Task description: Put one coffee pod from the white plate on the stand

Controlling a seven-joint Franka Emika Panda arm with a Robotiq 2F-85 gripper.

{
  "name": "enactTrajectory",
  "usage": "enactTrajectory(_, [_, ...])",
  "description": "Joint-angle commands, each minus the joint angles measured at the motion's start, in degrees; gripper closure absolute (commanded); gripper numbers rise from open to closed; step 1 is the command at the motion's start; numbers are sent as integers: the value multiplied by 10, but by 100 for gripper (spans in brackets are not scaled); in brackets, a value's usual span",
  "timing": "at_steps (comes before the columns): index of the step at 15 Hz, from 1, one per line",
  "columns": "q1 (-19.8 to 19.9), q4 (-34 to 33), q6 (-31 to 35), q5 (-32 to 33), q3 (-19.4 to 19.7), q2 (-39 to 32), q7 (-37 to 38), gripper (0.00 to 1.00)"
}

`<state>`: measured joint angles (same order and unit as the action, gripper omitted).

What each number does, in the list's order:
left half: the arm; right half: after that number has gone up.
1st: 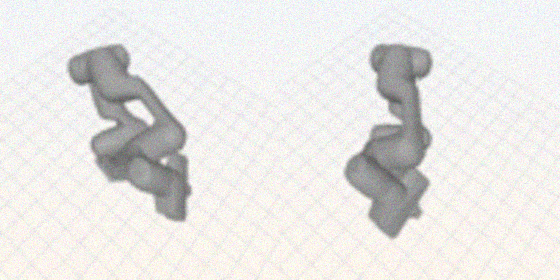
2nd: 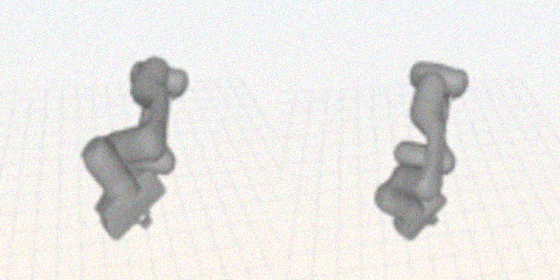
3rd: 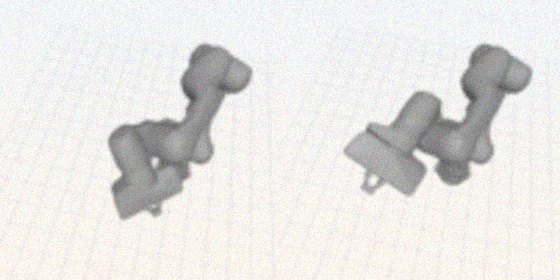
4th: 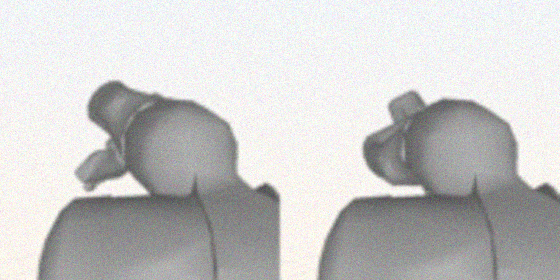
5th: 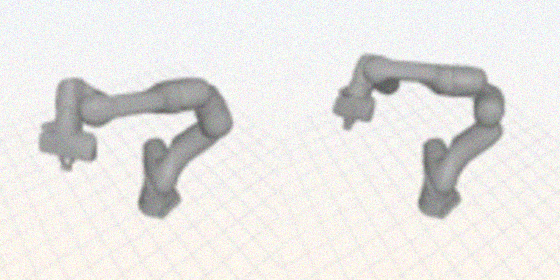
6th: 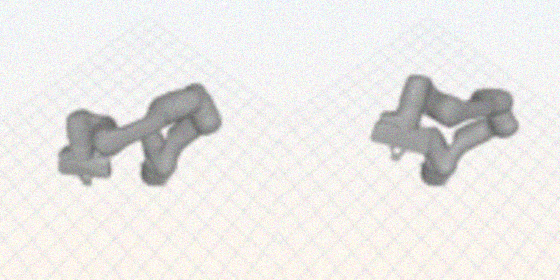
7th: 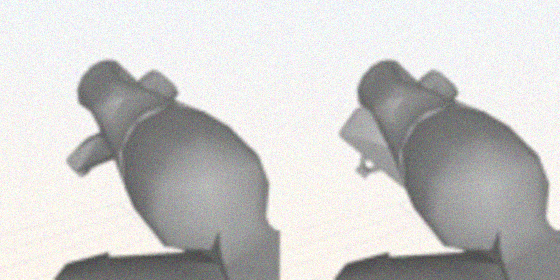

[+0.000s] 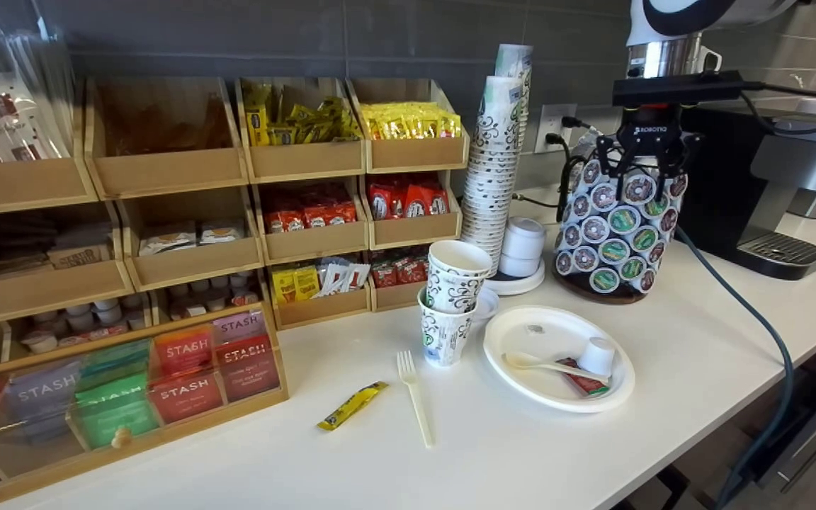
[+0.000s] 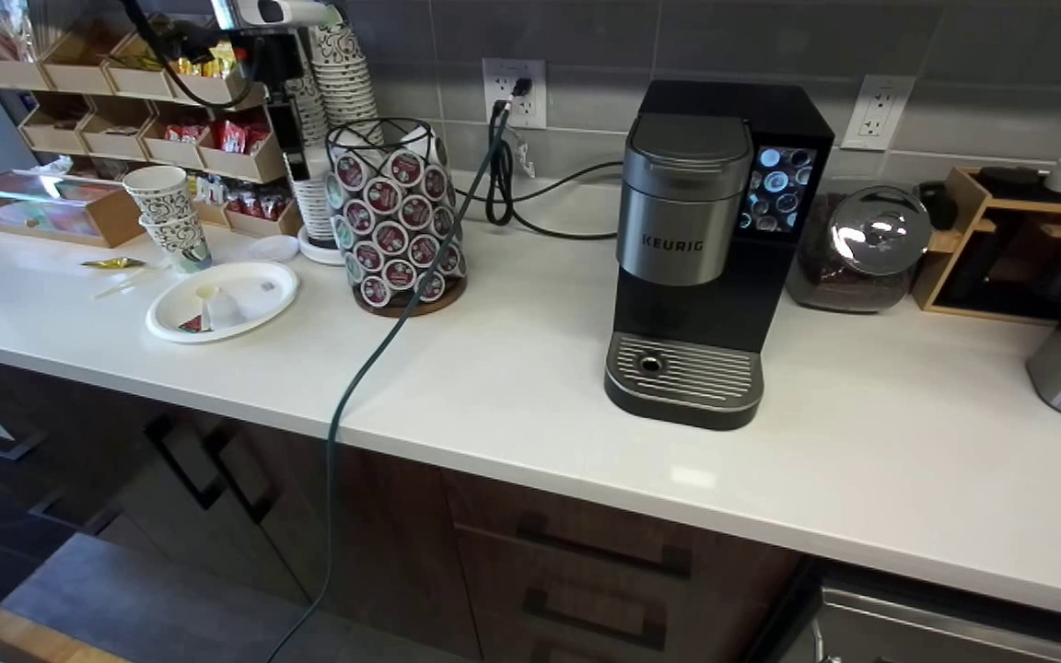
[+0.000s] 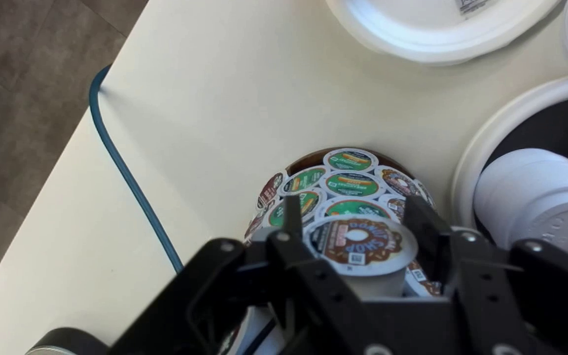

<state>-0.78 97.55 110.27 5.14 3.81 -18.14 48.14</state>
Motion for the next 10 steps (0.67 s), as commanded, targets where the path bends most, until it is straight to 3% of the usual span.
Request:
enactTrajectory(1, [-5, -15, -20, -4, 4, -5, -3, 71])
enactTrajectory(10, [-15, -32, -93, 2, 1, -3, -2, 71])
